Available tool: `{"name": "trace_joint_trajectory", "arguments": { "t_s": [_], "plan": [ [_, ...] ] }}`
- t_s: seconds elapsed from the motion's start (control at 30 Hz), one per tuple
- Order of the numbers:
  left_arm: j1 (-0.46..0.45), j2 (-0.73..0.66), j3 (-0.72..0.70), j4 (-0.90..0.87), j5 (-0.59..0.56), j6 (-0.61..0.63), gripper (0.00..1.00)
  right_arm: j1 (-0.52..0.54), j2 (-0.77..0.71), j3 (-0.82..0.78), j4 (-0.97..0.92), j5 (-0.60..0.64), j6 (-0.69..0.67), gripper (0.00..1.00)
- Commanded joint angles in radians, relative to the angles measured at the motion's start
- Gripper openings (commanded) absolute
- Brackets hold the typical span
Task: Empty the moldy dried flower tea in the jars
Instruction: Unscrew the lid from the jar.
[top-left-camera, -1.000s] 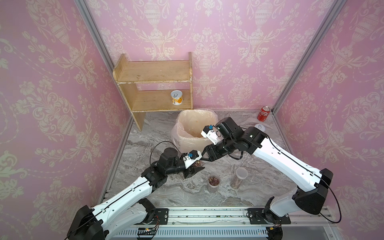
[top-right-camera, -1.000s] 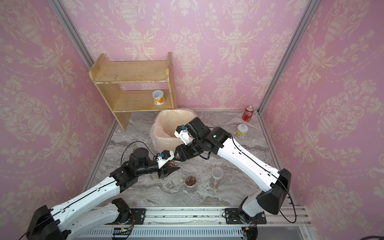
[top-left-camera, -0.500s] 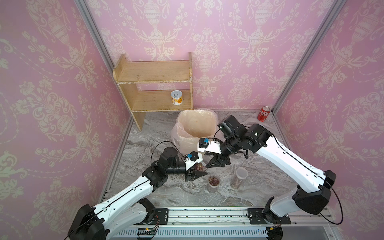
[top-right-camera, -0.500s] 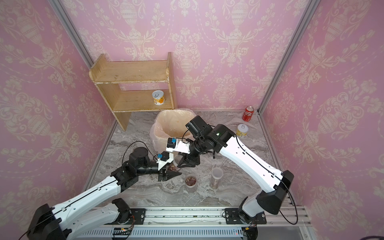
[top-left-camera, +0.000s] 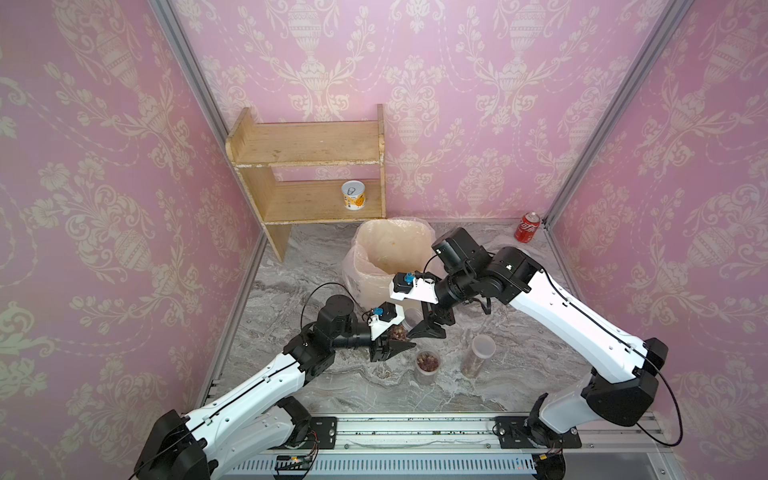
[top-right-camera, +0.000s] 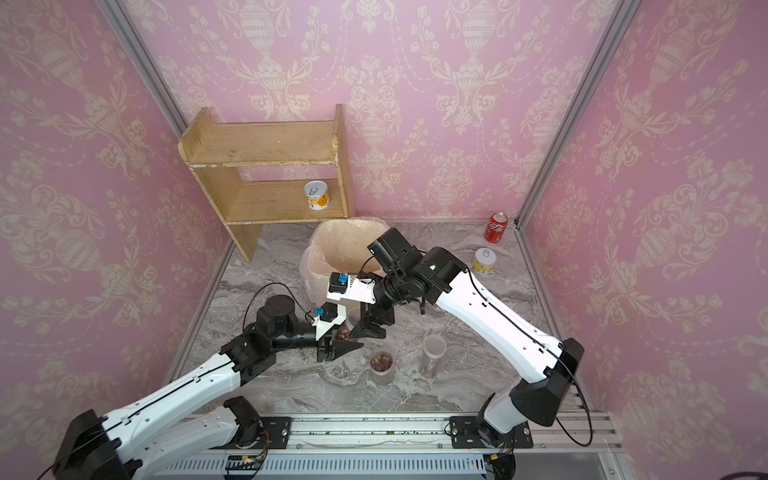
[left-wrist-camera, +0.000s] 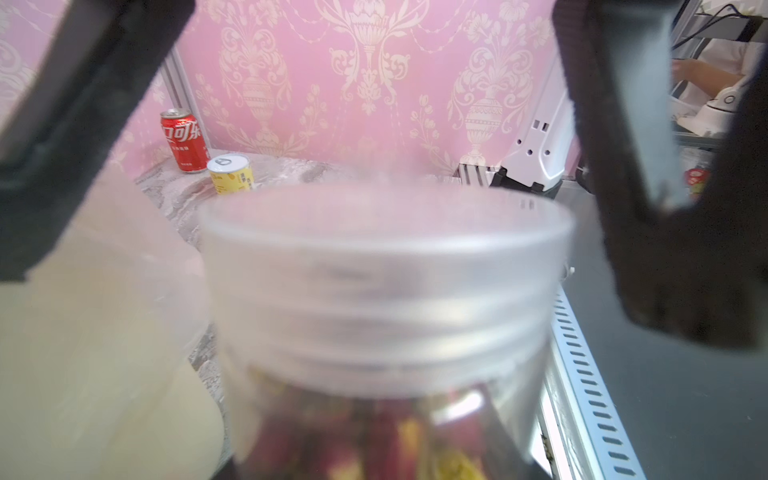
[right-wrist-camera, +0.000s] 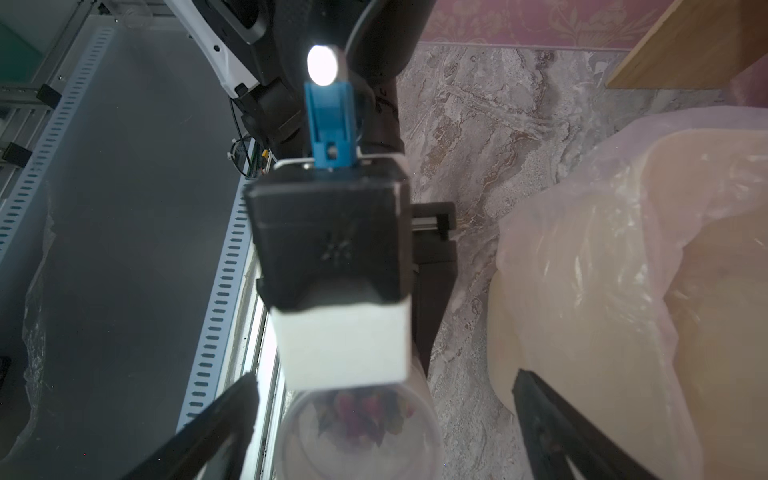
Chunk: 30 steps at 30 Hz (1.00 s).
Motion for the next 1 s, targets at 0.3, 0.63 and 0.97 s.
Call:
{"name": "trace_joint_trajectory", "arguments": {
  "t_s": [0.3,0.63,0.97],
  "plan": [
    [-0.005,-0.059,-0.007,-0.028,-0.203,0.114,0.00,-0.086,-0.196,-0.133,0.107,0.175,0.888,0.96],
    [-0.005,-0.030,0.017,-0.080,-0.222,0.141,0.00,-0.065,-0.092,-0.074,0.089,0.157,1.104,0.91],
    [-0.005,-0.027,0.020,-0.079,-0.219,0.141,0.00,-0.022,-0.038,-0.067,0.071,0.152,1.095,0.86]
  ]
}}
